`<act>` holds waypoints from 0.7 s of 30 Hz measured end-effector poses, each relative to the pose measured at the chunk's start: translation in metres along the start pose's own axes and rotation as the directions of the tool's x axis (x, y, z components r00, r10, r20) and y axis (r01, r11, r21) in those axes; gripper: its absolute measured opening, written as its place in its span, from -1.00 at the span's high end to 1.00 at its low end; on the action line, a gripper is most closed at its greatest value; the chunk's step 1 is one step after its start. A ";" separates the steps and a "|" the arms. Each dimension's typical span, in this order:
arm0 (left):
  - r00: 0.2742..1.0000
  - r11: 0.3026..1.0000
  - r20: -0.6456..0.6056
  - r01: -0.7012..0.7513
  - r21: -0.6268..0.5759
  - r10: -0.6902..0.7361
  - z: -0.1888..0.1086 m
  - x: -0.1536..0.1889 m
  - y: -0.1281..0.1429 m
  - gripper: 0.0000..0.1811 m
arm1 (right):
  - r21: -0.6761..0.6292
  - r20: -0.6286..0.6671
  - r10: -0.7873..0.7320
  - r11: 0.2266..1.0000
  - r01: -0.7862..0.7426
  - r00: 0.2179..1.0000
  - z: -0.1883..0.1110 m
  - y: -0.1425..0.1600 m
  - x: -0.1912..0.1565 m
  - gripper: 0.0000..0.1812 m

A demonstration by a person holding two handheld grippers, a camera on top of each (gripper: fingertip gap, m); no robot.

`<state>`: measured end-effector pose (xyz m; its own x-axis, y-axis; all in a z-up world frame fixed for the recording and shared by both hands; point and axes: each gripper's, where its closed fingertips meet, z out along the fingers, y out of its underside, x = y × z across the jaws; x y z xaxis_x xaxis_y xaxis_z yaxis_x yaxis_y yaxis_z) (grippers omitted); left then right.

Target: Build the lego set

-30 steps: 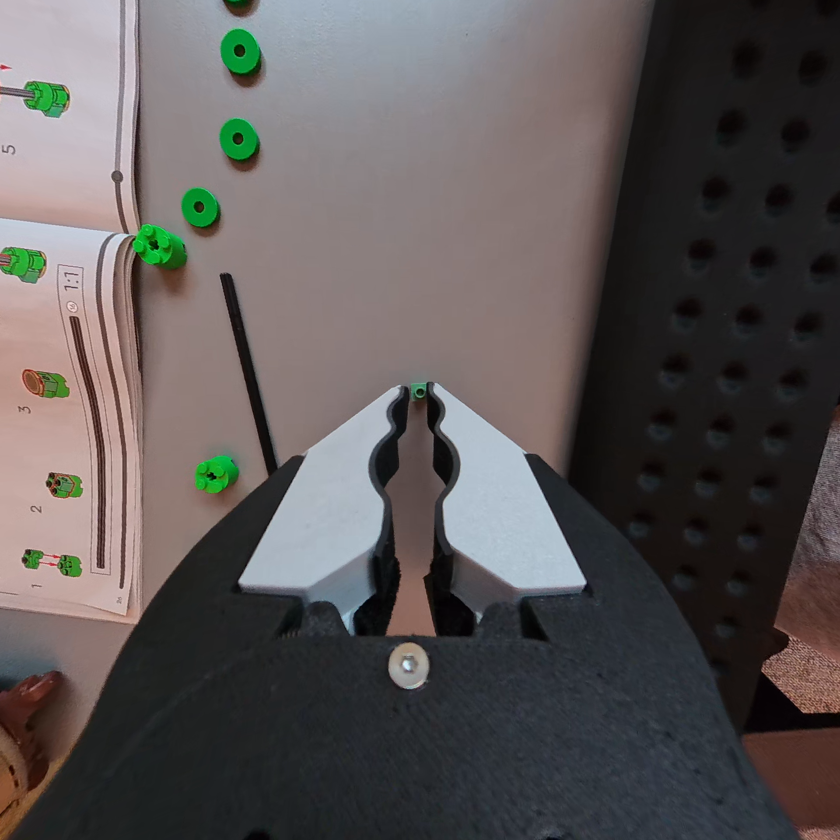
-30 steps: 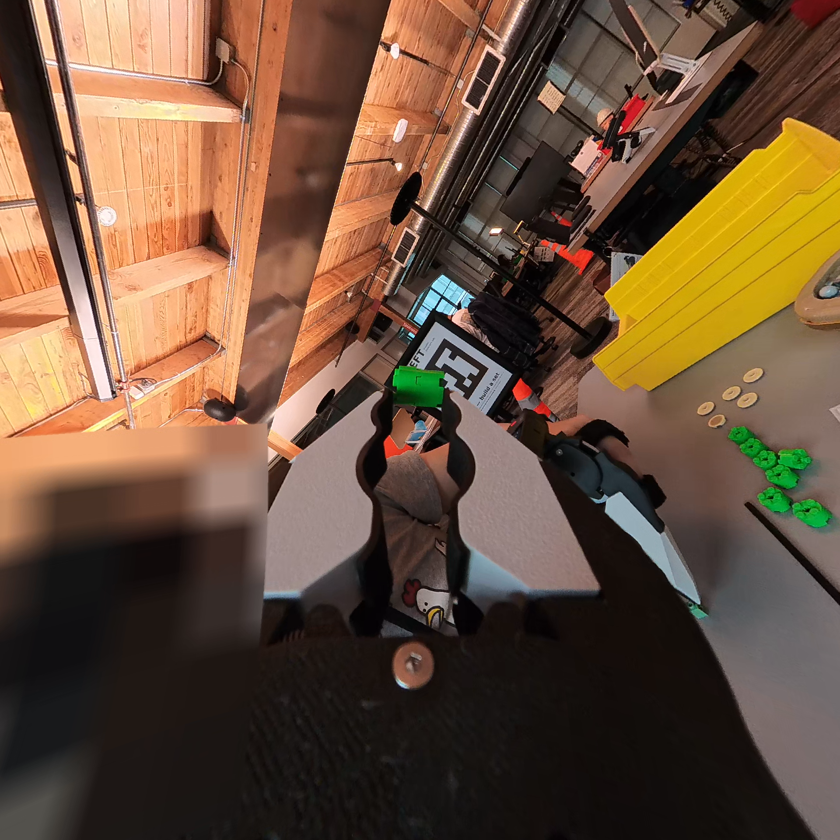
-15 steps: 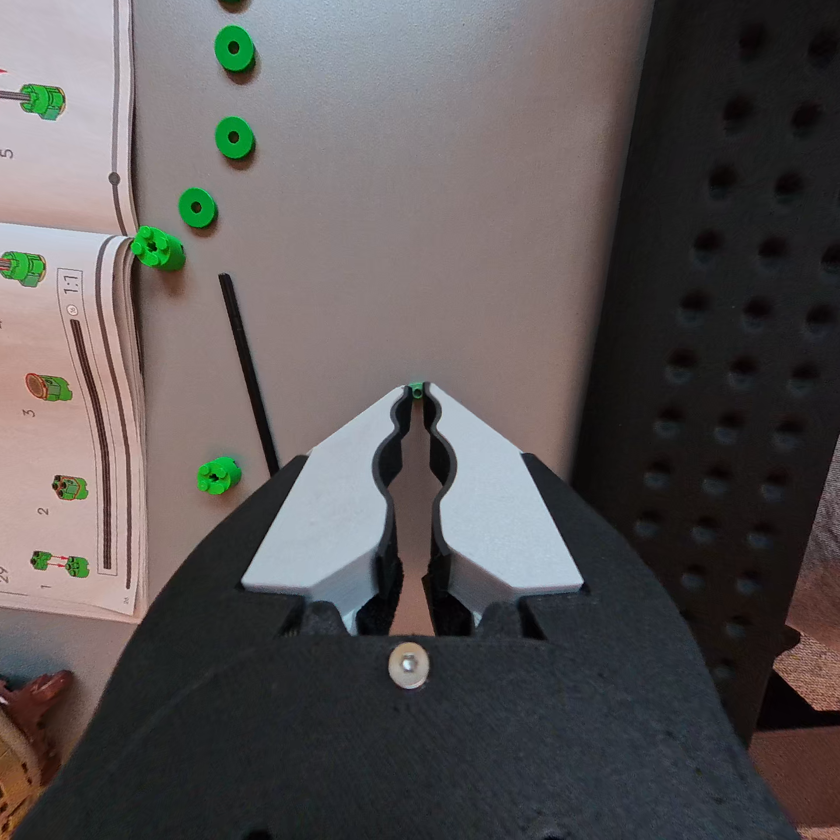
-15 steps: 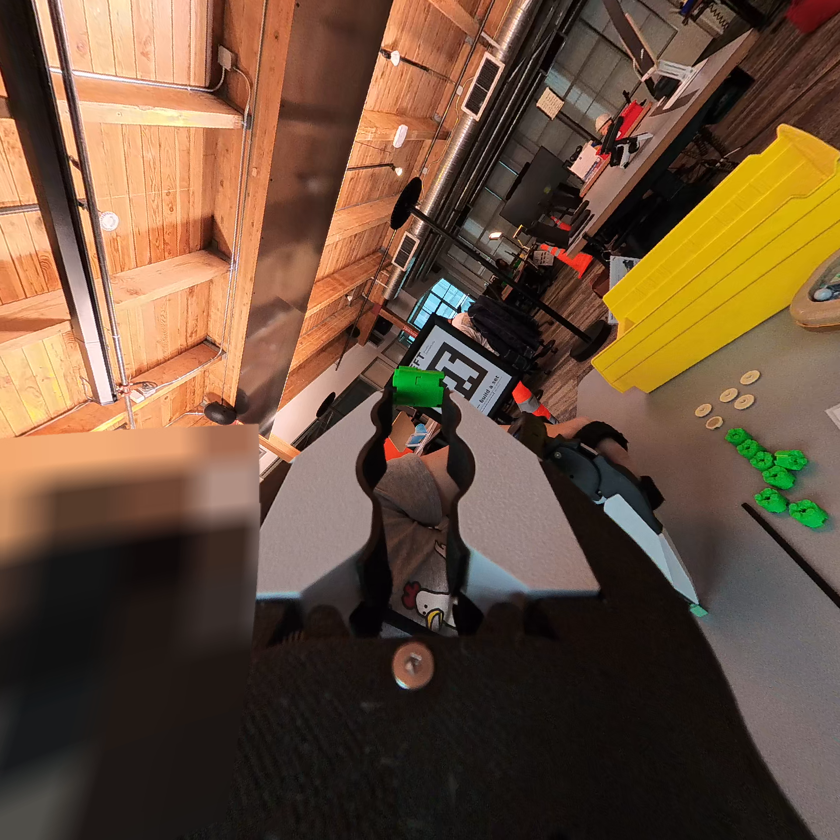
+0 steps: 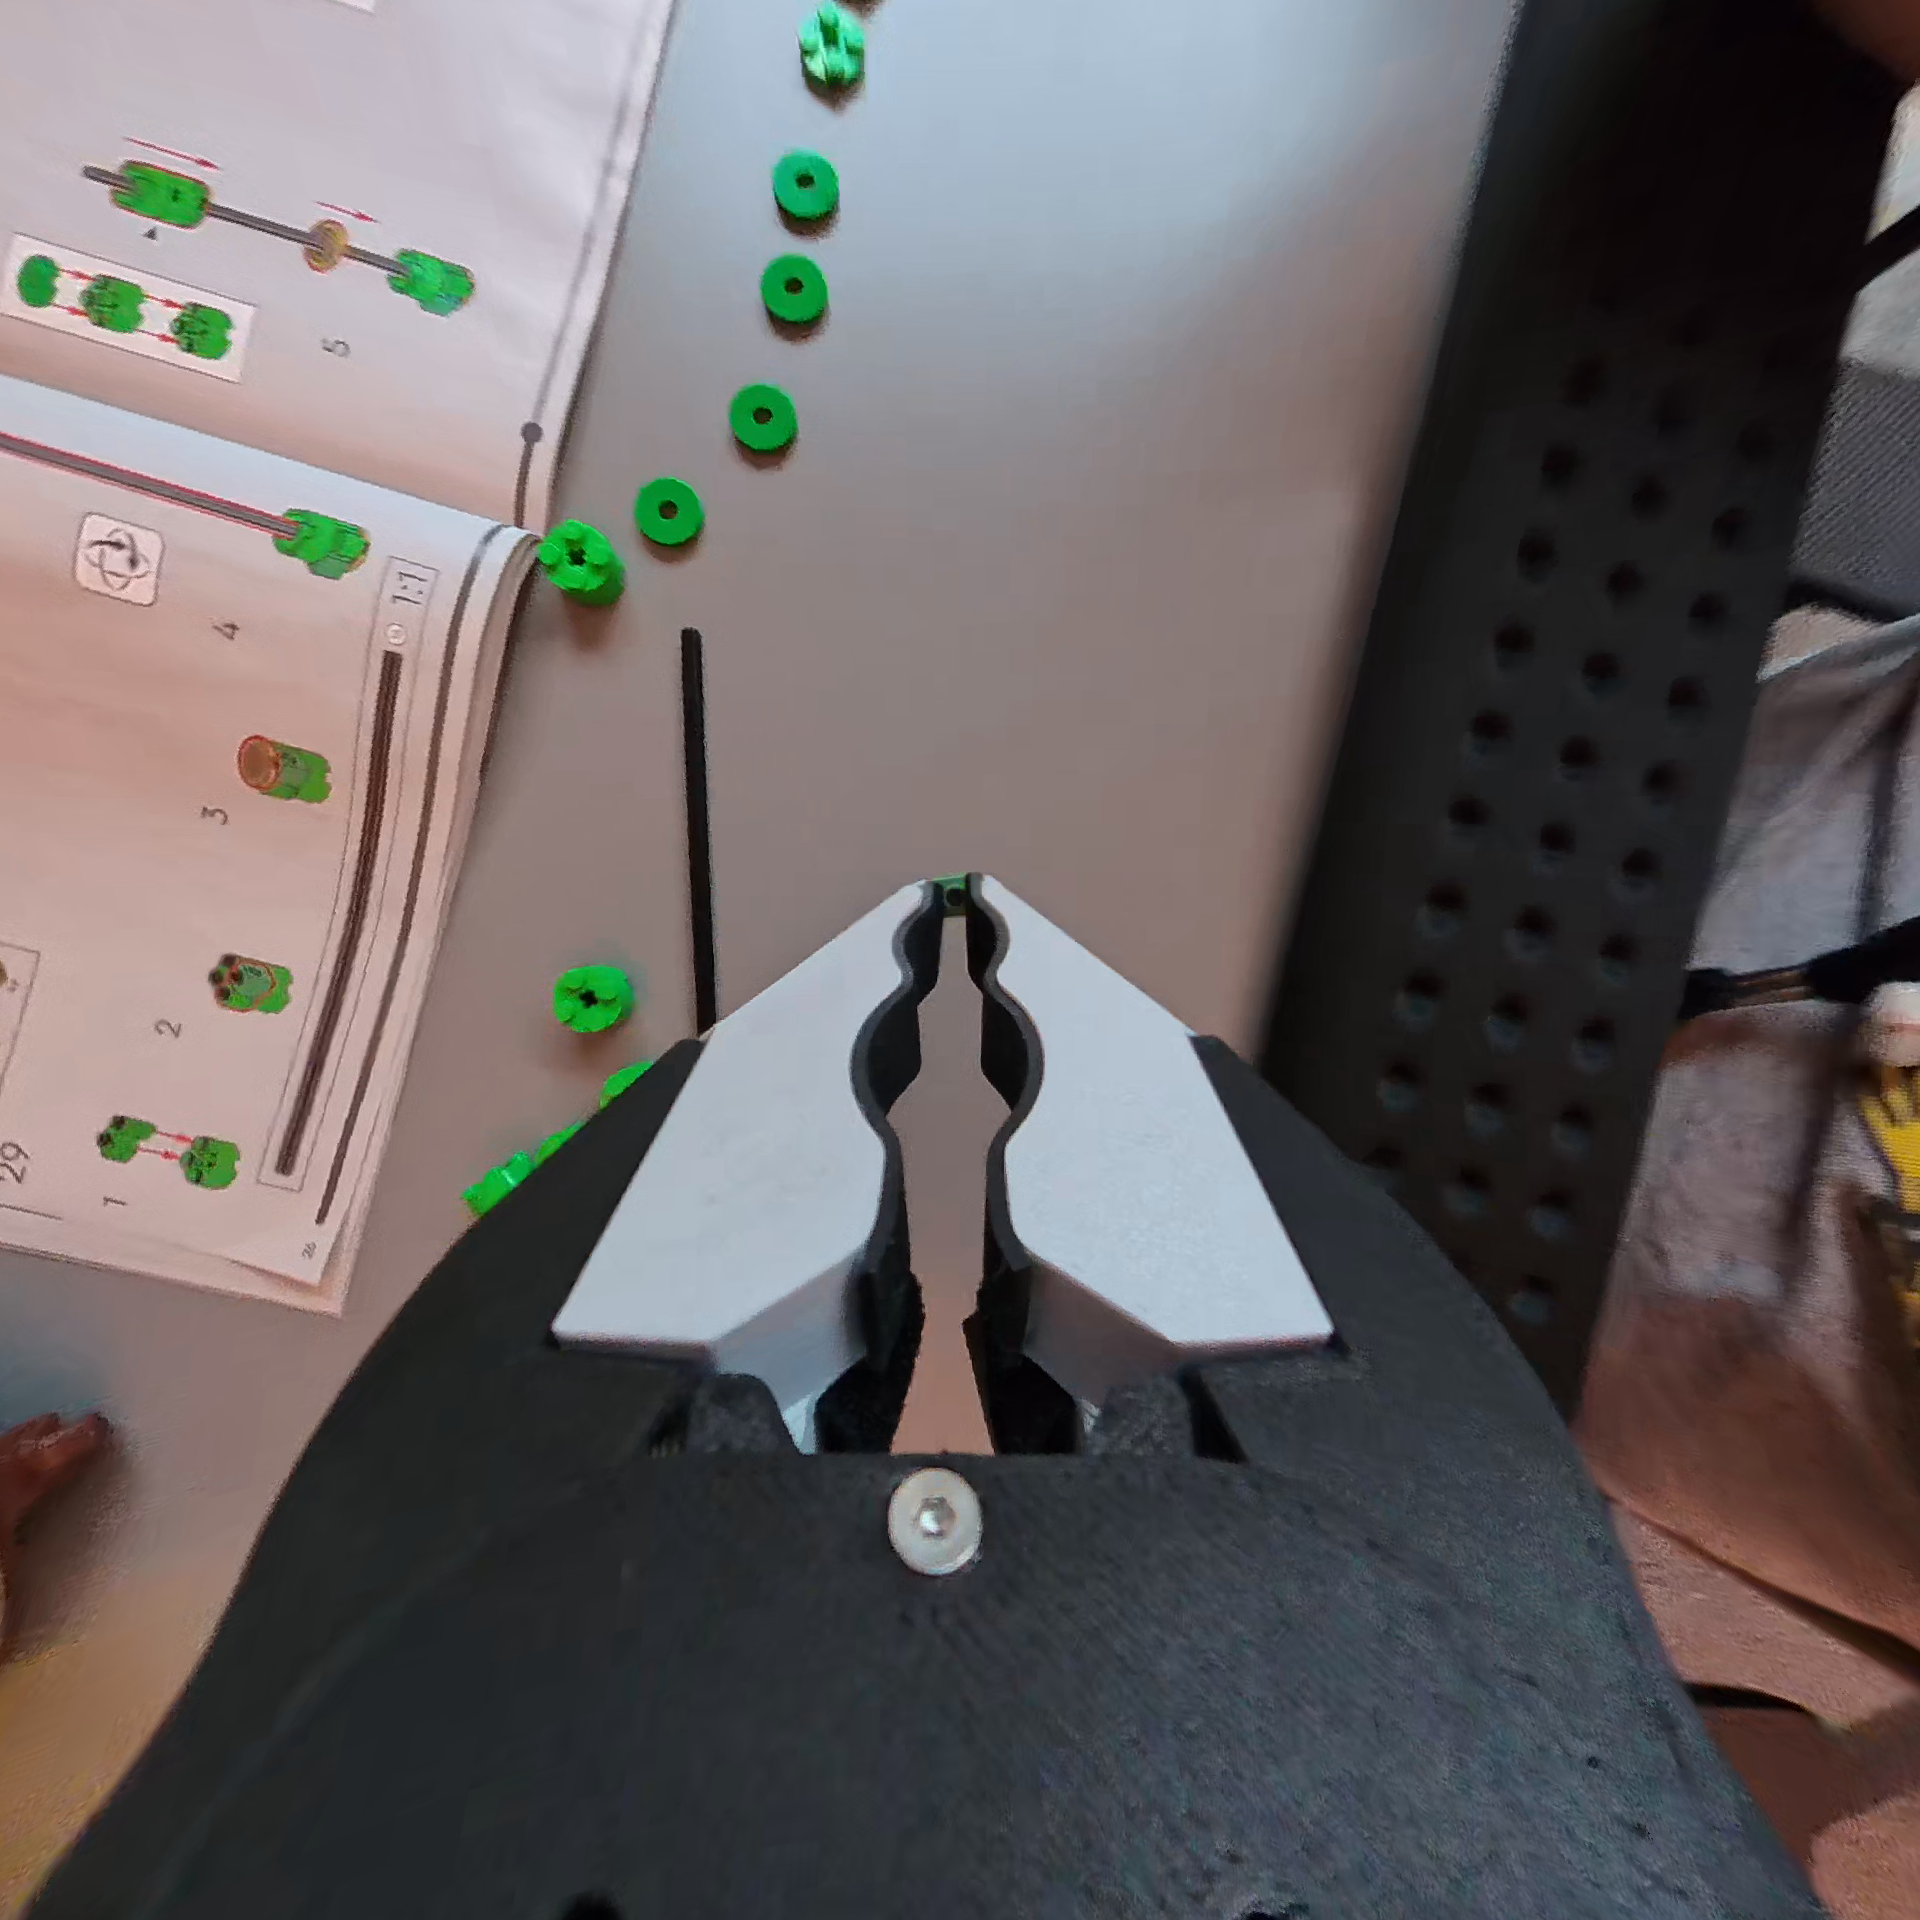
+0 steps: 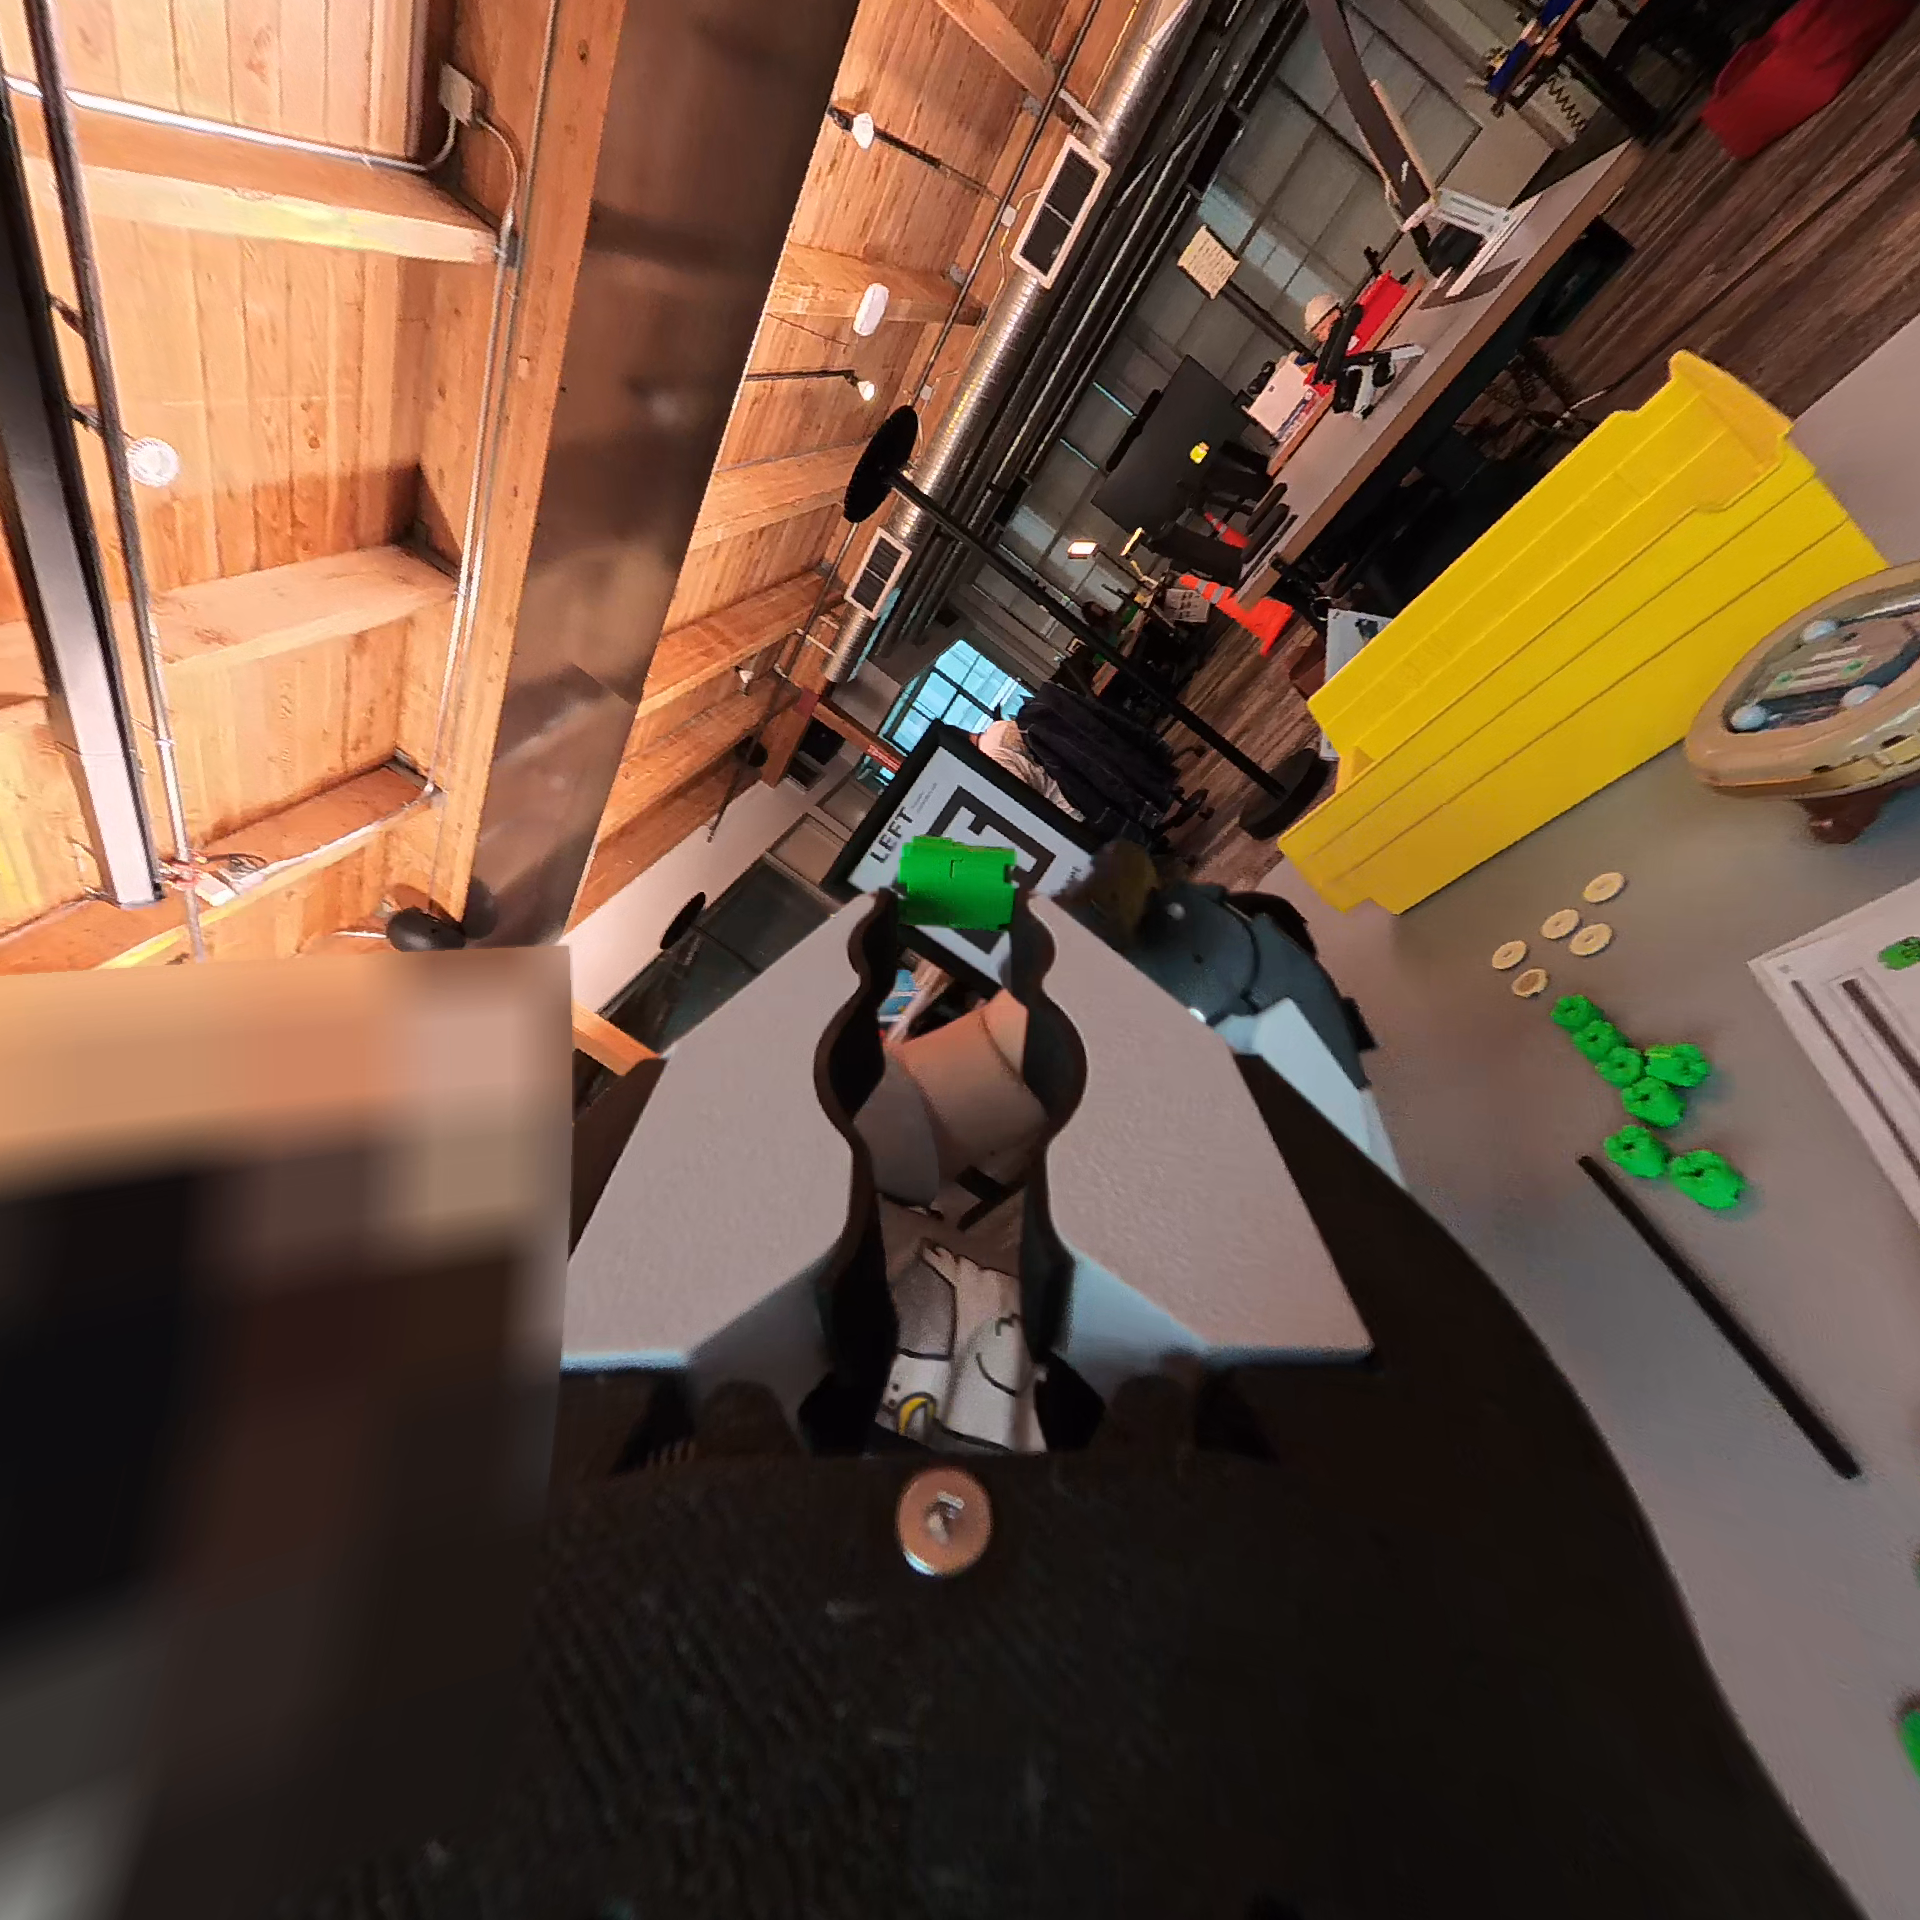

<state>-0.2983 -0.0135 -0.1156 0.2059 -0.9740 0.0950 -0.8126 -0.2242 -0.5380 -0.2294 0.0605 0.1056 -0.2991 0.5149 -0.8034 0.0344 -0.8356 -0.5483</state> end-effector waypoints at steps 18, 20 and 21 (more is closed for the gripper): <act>0.978 0.969 -0.146 0.175 0.173 -0.150 -0.159 0.001 -0.098 0.98 | -0.171 0.022 -0.249 0.953 0.249 0.968 0.044 0.034 0.021 0.78; 0.980 0.970 -0.135 0.169 0.175 -0.146 -0.166 0.000 -0.109 0.98 | -0.161 -0.013 -0.188 0.970 0.183 0.982 0.047 0.032 0.026 0.78; 0.983 0.971 -0.128 0.156 0.180 -0.134 -0.167 0.000 -0.114 0.98 | -0.147 -0.038 -0.131 0.981 0.124 0.991 0.048 0.030 0.031 0.78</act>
<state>-0.2972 0.0066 0.0857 0.2411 -0.9314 0.2726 -0.6588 -0.3633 -0.6587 -0.2830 0.0425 0.0755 -0.2650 0.6268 -0.7328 0.1367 -0.7278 -0.6720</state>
